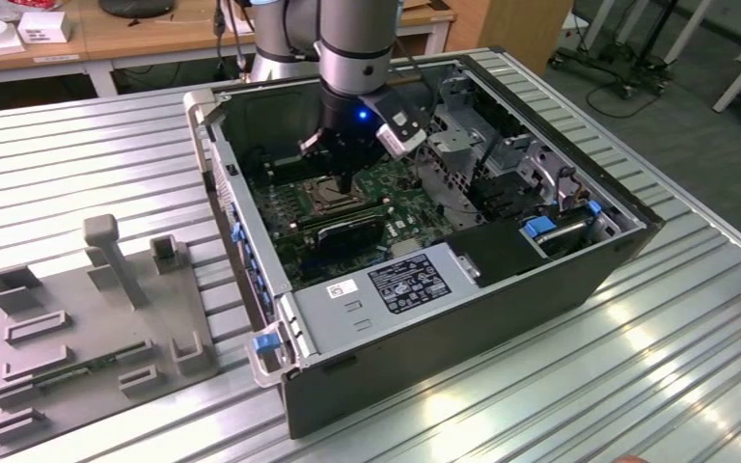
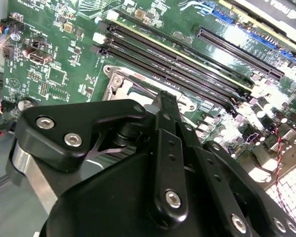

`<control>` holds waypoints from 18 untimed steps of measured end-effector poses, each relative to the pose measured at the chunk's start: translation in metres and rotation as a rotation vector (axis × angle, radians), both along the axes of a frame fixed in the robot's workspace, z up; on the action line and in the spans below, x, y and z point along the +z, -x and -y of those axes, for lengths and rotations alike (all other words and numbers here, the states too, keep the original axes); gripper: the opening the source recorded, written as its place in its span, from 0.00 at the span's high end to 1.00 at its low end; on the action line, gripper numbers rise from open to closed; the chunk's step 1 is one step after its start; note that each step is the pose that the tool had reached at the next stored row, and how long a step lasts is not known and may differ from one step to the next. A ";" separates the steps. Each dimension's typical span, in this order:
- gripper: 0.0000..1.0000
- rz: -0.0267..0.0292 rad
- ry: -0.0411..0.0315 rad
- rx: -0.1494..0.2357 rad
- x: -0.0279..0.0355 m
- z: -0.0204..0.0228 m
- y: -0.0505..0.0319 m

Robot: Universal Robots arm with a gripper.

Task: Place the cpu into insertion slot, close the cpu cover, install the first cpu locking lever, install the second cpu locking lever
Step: 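Install the second cpu locking lever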

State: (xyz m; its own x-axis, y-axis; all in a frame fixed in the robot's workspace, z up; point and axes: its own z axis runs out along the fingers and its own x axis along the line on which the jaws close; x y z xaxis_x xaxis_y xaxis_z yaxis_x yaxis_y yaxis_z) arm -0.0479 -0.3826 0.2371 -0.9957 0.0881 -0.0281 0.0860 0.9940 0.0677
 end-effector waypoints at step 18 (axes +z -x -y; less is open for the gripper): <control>0.89 -0.0002 0.0016 0.000 -0.0052 0.0001 0.0052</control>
